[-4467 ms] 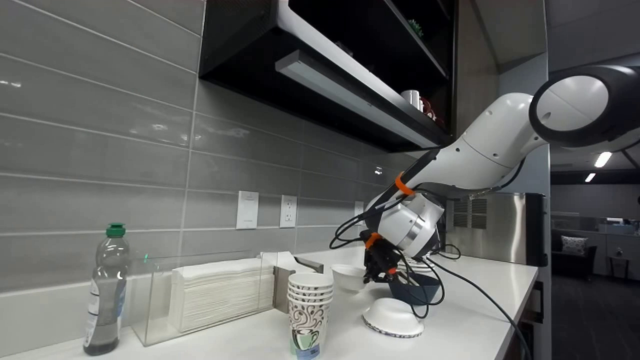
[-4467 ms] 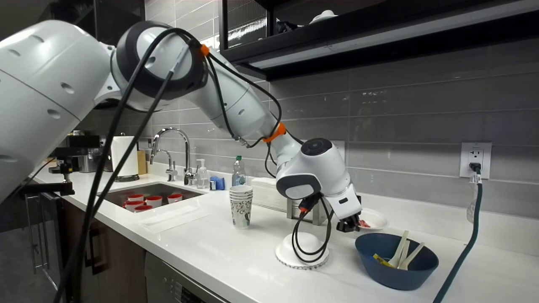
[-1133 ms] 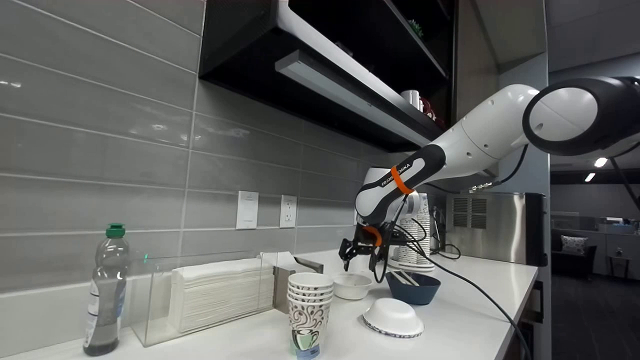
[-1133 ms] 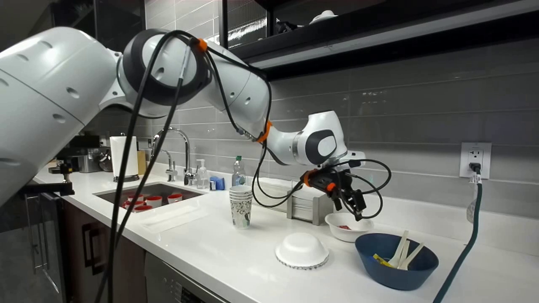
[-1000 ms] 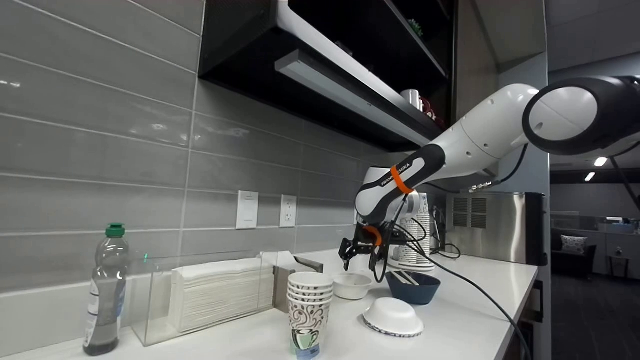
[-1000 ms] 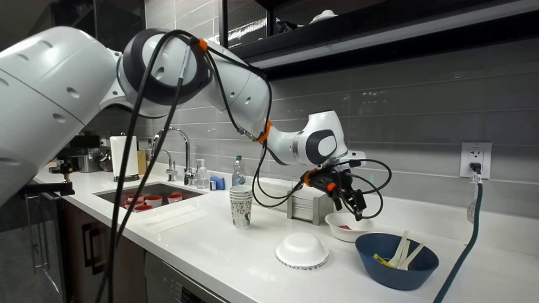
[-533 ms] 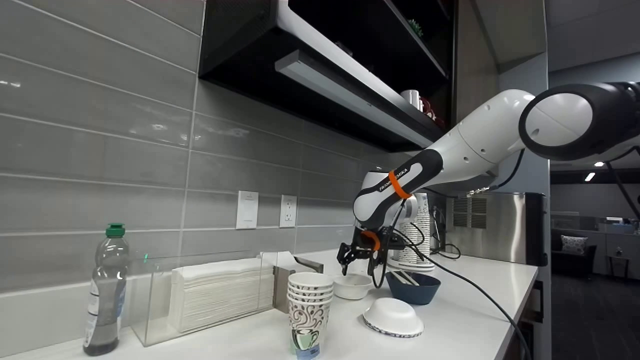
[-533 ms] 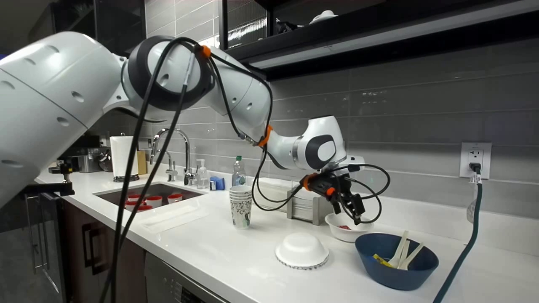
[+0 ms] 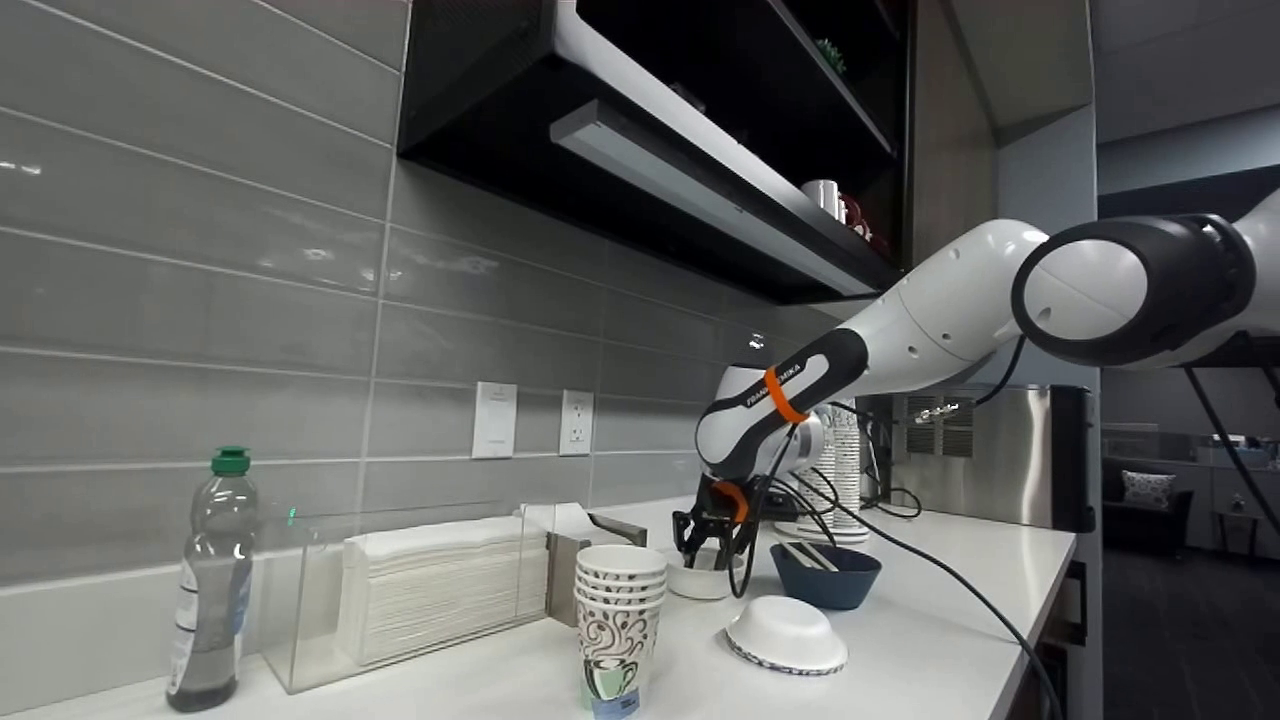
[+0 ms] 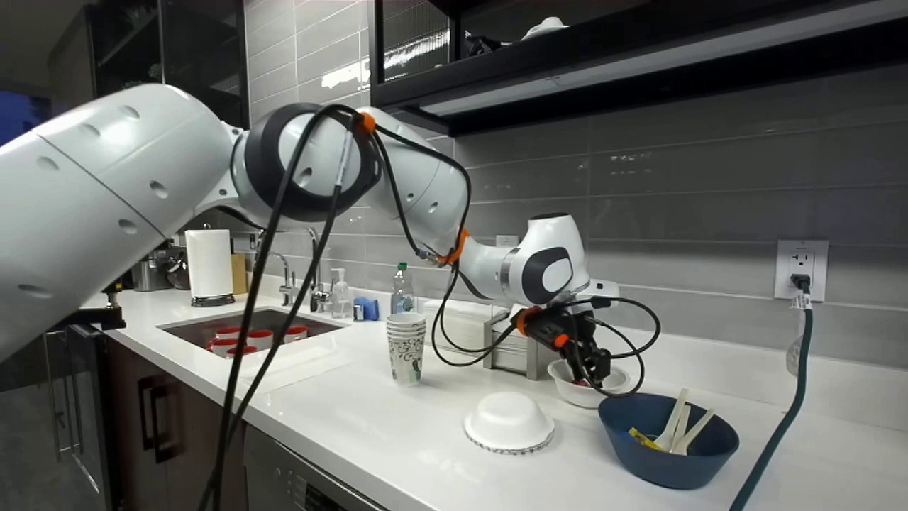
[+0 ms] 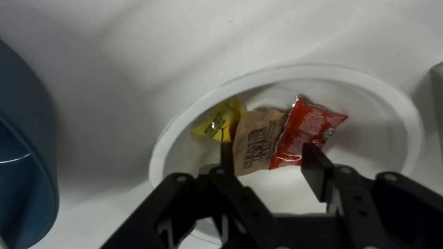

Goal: Move the white bowl backwards, then move the sachets from the white bowl to the blue bowl

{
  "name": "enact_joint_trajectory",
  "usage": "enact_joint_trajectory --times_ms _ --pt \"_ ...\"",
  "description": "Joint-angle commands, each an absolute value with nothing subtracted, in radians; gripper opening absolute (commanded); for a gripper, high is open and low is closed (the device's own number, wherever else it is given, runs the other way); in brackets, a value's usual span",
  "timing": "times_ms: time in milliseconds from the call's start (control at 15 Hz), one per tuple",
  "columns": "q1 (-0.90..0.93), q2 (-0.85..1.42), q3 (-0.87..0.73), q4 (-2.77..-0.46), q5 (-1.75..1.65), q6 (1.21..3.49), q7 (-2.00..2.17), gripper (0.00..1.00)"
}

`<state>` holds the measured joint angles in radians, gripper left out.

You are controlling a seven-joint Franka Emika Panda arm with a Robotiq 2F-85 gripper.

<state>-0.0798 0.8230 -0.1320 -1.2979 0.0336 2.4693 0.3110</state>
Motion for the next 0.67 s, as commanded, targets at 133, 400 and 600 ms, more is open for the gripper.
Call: enact_joint_trajectory --times_ms 133,400,600 --pt "-0.107 0.903 -0.120 -1.181 0.064 2.435 0.304 0.31" --pt "-0.107 0.927 -0.121 -1.156 0.059 2.421 0.306 0.07" --pt "-0.103 0.904 -0.117 -1.173 0.061 2.434 0.305 0.00"
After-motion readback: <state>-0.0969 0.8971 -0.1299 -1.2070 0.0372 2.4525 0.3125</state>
